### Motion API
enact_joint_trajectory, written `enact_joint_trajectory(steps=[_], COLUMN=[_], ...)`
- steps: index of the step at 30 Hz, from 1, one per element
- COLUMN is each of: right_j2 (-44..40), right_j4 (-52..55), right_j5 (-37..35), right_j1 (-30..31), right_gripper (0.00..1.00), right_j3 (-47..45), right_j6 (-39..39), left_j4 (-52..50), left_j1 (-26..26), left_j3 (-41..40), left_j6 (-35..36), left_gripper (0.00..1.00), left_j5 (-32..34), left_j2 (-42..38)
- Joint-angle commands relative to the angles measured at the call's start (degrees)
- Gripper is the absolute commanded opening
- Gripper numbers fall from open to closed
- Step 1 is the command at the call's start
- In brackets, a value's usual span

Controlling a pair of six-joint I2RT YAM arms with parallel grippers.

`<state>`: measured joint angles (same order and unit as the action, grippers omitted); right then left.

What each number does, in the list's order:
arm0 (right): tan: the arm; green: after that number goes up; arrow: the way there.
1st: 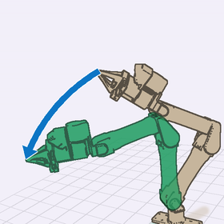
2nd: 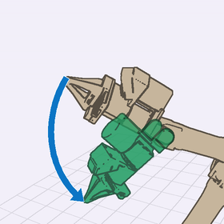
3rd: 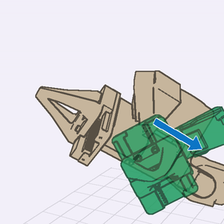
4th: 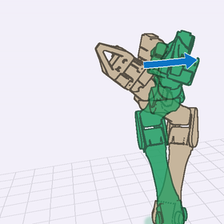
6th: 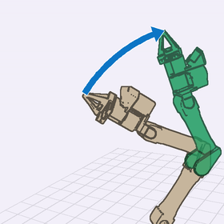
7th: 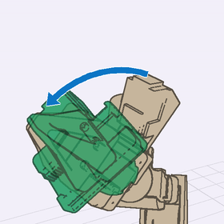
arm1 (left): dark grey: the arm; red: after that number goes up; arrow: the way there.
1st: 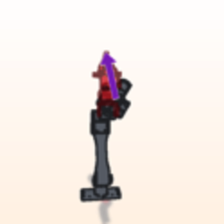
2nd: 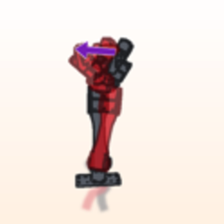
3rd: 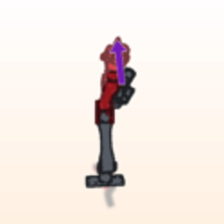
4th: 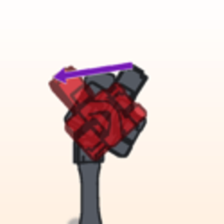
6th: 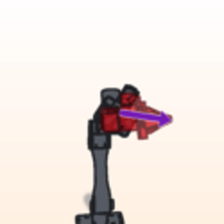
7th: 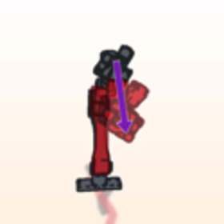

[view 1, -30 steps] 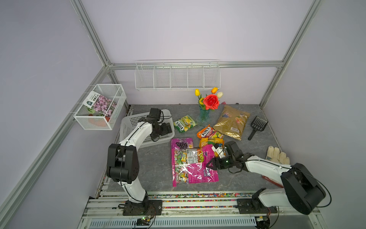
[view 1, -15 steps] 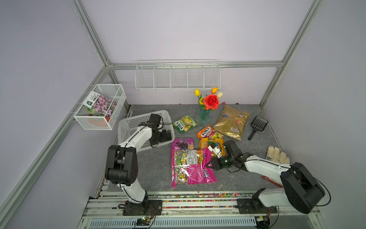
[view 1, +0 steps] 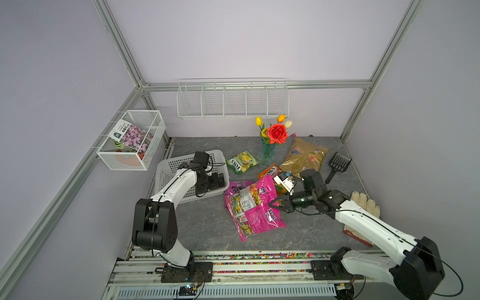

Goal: Put the candies in the basket
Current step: Pick up the candy at the center of the board, then place the candy in the basket.

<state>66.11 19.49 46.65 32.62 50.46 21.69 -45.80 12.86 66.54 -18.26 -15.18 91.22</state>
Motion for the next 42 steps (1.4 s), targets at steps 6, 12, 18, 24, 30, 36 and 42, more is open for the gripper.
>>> enact_joint_trajectory(steps=[6, 12, 18, 24, 30, 36, 42], right_j2=[-4.27, -4.35, -4.22, -3.67, -0.98, 2.52, 6.67], right_j4=[1.79, 7.28, 8.95, 6.62, 3.59, 0.08, -3.51], right_j5=[2.59, -3.47, -7.19, -9.01, -14.12, -33.46, -35.49], right_j1=[0.54, 2.42, 3.66, 4.65, 7.86, 9.23, 9.22], right_gripper=[0.0, 0.0, 0.0, 0.0, 0.0, 0.0, 0.0], right_j3=[11.98, 18.79, 21.27, 21.45, 22.66, 24.49, 24.99], right_j6=[-2.53, -8.29, -11.41, -12.79, -11.66, 1.02, 19.52], left_j4=[-2.45, -3.01, -5.07, -8.13, -12.61, -0.8, 19.06], left_j1=[0.19, 0.23, 0.21, 0.17, 0.23, 0.32, 8.07], left_j3=[-3.55, -6.44, -8.05, -7.18, 3.92, 8.12, -1.25], left_j6=[-0.95, -1.86, -2.2, -2.71, -2.64, -0.83, 9.16], left_gripper=[0.97, 0.95, 0.93, 0.93, 0.93, 0.94, 0.97], left_j5=[-10.3, -14.4, -16.45, -15.61, -11.45, -21.4, -20.19], left_j2=[-4.24, -5.65, -10.13, -14.56, -18.06, -22.54, -30.47])
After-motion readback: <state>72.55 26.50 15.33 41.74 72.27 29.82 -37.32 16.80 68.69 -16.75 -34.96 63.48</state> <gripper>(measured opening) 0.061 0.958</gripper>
